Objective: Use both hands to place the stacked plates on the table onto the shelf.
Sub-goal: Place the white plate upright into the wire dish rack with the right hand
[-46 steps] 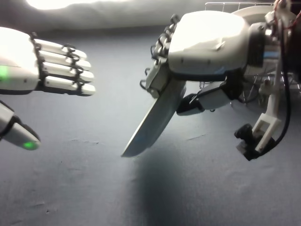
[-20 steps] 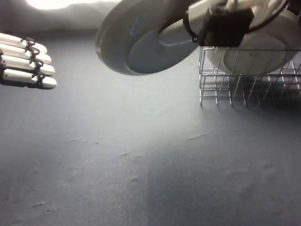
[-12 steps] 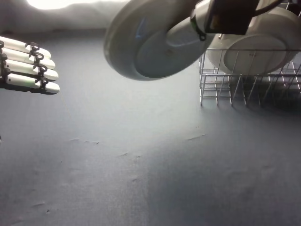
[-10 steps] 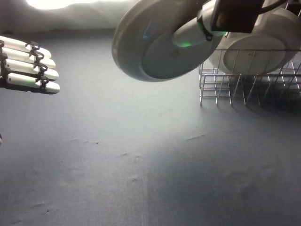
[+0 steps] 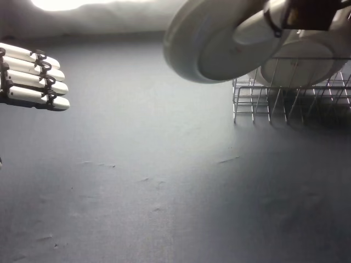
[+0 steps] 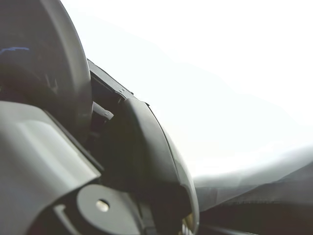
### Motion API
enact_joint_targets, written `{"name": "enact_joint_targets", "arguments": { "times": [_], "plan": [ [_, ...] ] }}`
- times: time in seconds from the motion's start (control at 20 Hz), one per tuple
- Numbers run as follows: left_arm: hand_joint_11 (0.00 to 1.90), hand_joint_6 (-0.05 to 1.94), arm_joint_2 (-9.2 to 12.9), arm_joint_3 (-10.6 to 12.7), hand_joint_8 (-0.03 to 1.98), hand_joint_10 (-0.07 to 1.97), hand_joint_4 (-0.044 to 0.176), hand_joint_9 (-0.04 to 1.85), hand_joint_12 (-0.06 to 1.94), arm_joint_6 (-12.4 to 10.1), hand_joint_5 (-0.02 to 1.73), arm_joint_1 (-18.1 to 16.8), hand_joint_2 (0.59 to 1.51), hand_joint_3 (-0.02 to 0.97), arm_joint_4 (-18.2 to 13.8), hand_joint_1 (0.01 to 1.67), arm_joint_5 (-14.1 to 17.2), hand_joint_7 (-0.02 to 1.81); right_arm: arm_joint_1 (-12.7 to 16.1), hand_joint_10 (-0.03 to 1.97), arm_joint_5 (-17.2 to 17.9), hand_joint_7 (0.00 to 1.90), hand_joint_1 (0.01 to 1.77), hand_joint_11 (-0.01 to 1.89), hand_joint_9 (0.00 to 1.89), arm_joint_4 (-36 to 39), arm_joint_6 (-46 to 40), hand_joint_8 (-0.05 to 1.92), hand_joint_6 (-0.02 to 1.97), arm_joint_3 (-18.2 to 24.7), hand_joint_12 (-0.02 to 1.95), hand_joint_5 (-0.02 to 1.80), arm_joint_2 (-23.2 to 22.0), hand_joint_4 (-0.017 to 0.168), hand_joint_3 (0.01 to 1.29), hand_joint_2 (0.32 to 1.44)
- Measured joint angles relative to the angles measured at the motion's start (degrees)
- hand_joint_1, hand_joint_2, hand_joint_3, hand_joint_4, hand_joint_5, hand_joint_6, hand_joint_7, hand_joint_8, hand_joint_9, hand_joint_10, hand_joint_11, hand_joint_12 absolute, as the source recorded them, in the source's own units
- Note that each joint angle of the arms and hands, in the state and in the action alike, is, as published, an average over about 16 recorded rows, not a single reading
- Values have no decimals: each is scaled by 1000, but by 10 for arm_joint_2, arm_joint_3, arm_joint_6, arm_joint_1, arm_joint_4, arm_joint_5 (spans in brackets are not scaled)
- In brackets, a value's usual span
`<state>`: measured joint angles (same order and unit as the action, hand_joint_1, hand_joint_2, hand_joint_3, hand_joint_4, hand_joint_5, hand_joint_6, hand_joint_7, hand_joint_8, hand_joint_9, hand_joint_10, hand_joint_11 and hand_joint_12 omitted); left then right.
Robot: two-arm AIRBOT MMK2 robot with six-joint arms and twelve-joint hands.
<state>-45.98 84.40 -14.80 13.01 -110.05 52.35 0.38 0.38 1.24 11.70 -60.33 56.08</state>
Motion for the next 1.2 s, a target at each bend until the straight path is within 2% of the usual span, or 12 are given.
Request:
{"name": "enact_joint_targets", "arguments": {
  "times": [0.25,0.65,0.8,1.05,1.2],
  "plan": [
    [12,18,0,-1,17,-53,8,19,6,-1,43,-1,1072,1,-3,21,2,19,0,1024,-10,1041,1384,817,955,35,-1,813,990,8,1246,958,-27,1,13,987],
    [12,18,-1,-4,17,-53,8,19,6,-1,36,-5,1065,1,-7,21,7,19,-15,784,-9,1040,1347,814,988,95,-2,833,985,16,1245,957,-59,7,12,987],
    [12,18,-1,-7,17,-53,8,19,6,-1,36,-6,1061,1,-8,22,8,21,-24,855,-2,1044,1339,817,982,120,-3,826,975,17,1246,955,-64,5,12,987],
    [13,18,-3,-11,17,-53,8,19,6,-1,39,-8,1054,1,-11,22,9,20,-43,864,15,1042,1326,816,972,161,-4,828,958,15,1249,946,-72,0,12,987],
    [13,18,-4,-14,17,-53,8,19,6,-1,40,-9,1050,0,-13,22,9,21,-54,985,26,1043,1323,819,954,184,-4,822,953,12,1244,939,-75,-4,12,987]
  ]
}}
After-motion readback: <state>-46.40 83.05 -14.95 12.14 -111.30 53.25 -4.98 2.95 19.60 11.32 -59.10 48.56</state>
